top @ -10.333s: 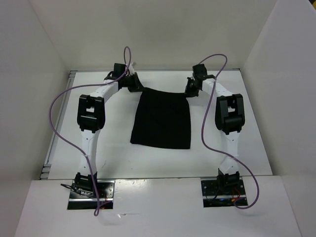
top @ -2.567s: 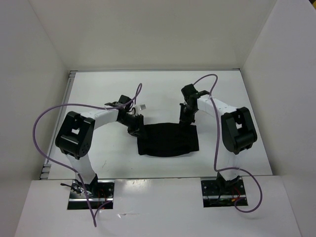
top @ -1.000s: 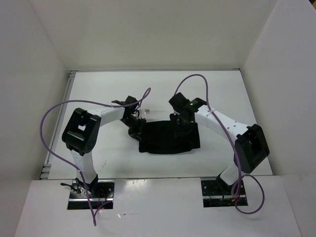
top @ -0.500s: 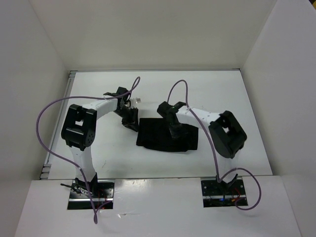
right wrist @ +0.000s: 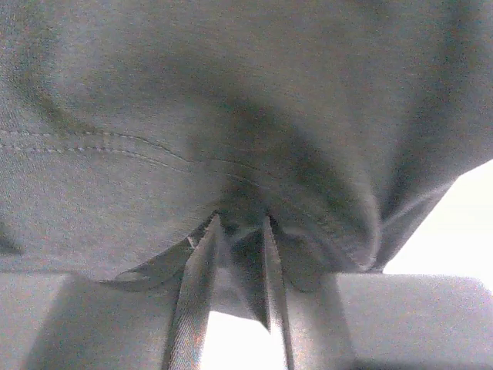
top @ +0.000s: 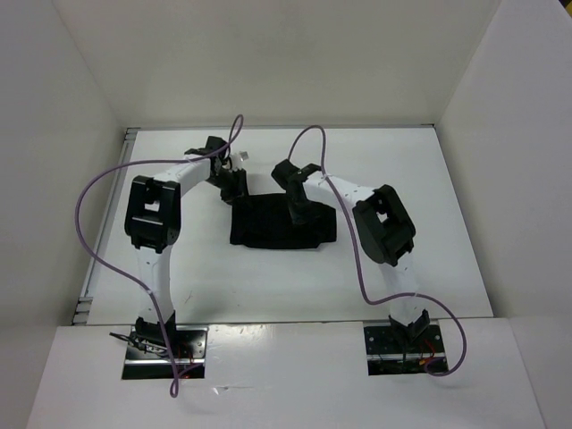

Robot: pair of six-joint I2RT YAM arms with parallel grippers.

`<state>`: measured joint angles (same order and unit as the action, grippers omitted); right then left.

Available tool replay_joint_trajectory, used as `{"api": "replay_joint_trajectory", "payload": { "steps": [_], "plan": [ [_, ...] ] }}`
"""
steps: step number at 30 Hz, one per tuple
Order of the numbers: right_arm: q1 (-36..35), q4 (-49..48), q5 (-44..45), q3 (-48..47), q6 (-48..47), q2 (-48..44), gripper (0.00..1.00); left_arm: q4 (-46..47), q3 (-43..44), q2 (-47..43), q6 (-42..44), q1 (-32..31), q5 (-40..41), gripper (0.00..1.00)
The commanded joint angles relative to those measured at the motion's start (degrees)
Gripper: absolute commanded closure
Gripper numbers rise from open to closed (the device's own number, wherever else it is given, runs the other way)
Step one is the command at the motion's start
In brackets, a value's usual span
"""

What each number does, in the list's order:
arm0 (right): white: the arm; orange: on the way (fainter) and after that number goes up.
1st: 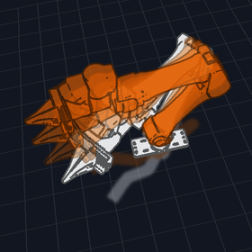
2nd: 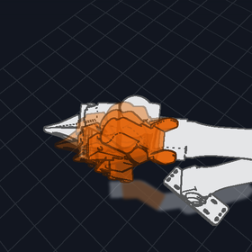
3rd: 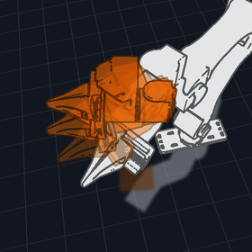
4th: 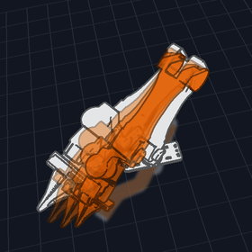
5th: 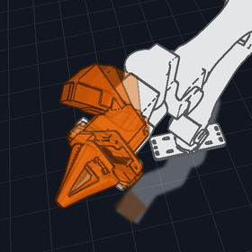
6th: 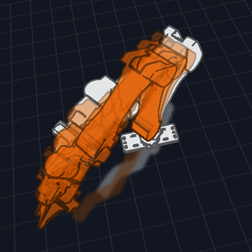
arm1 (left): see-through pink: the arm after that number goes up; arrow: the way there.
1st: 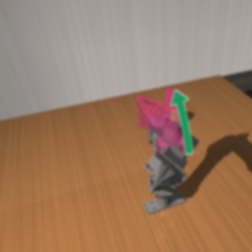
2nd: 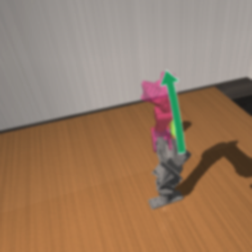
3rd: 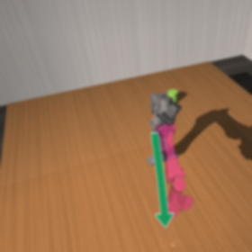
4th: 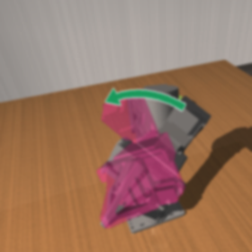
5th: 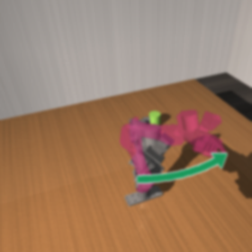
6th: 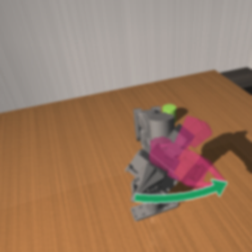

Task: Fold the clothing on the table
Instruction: Fold the skirt

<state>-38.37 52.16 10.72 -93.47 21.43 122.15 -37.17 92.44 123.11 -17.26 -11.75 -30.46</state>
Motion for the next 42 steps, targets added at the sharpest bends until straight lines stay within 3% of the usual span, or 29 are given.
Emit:
{"api": "replay_joint_trajectory", "payload": {
  "steps": [1,5,17,27,42],
  "plan": [
    [1.5,-4.3,-0.1,-3.7,-1.6,-0.8,0.63,-1.3,4.3,-0.5,-0.5,3.0,-0.4,0.76],
    [-0.5,-3.2,1.0,-1.3,-4.3,-8.0,0.50,-1.3,4.9,-4.4,-0.5,5.4,0.3,0.76],
    [-12.0,-4.3,14.7,6.6,-10.4,-14.0,0.49,-1.3,3.4,-11.3,-0.5,9.3,-4.3,0.71],
    [-14.5,-5.1,22.5,3.6,-11.5,-5.7,0.51,-1.3,-0.9,-13.9,0.0,10.3,-6.5,0.71],
    [-14.5,-8.8,23.7,1.3,-13.7,-0.2,0.62,-1.3,-3.3,-15.4,0.6,10.9,-7.0,0.70]
  ]
}}
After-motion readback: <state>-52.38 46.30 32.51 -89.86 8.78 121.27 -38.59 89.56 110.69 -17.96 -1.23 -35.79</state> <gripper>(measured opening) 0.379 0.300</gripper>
